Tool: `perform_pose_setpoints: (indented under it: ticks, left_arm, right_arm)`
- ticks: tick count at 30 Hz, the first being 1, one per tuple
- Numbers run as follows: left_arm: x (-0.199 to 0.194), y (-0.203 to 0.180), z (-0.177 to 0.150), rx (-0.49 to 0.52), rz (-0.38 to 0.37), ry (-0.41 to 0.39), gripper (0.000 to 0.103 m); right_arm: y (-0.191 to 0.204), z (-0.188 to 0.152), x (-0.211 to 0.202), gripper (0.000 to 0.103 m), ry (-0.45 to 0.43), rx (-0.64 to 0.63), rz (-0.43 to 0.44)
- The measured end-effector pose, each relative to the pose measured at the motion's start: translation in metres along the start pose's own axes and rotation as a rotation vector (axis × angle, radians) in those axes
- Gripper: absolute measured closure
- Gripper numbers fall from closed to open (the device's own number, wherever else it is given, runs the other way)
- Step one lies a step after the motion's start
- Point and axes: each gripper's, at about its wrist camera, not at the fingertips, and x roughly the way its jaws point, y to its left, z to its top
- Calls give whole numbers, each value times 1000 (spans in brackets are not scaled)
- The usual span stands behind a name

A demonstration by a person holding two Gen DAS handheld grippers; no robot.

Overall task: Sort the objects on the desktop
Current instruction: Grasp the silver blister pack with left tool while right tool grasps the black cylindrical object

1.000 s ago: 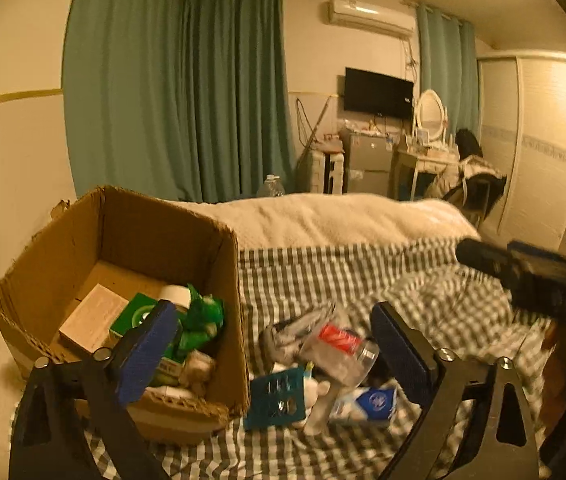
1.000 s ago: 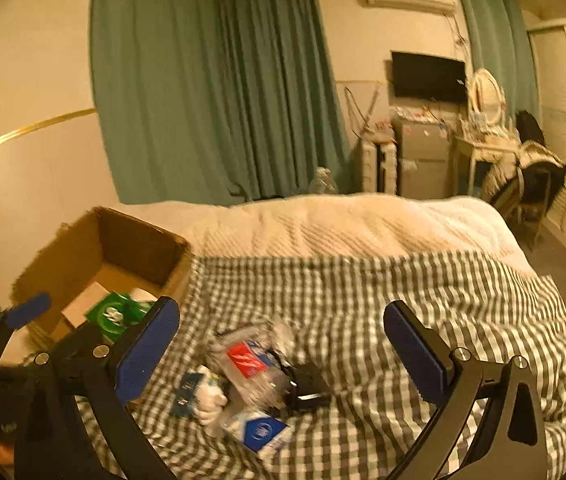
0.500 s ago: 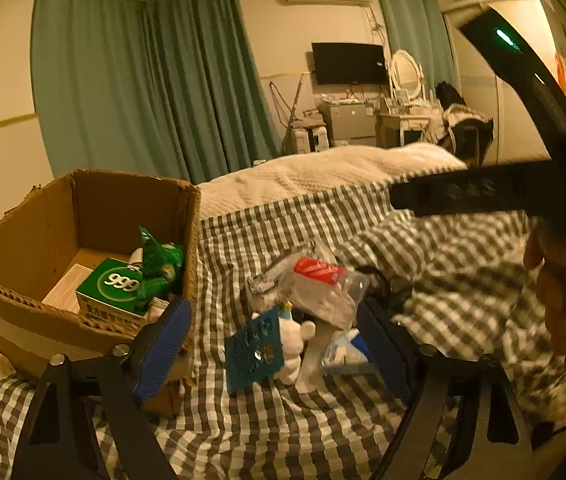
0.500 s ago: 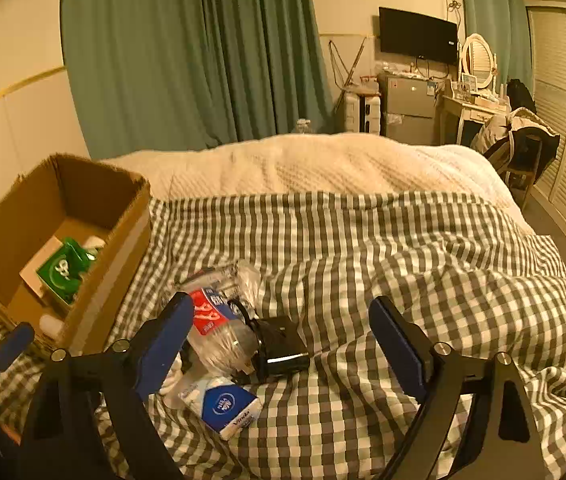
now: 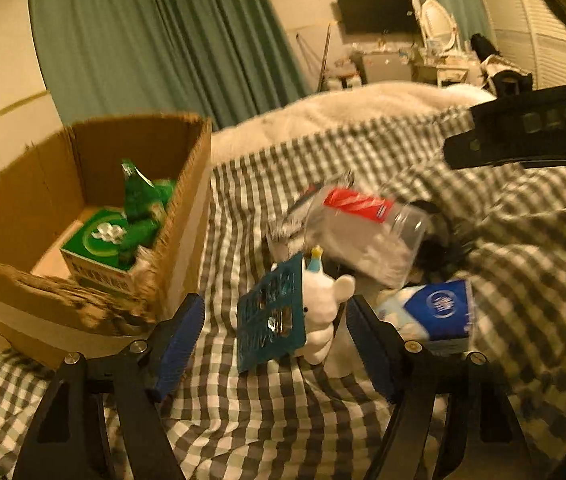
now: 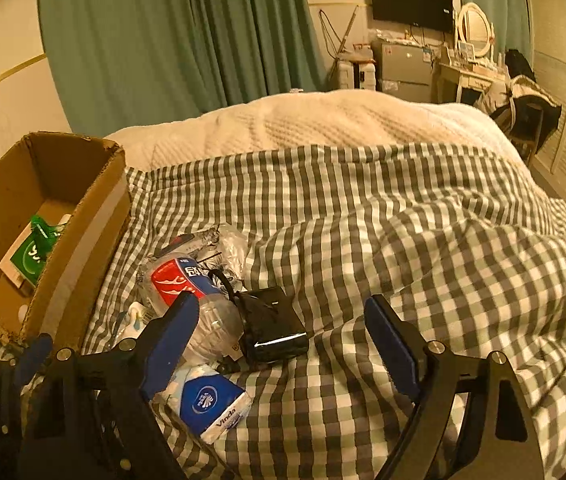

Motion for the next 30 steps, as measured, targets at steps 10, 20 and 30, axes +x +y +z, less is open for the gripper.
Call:
perform_pose_setpoints:
  ticks: [10,20,30]
  left_arm:
    - [34,6,-5,-41,-39,100,56]
    - [25,15,-2,-54,-81,89,88]
    - [-7,25,8,-66,-117,2,94]
  right_arm:
    - [2,-10,51,18,125,-4,-10]
    - [-4,-16,66,22,168,29,-18]
    - [10,-27,73,59,208,-66,-72]
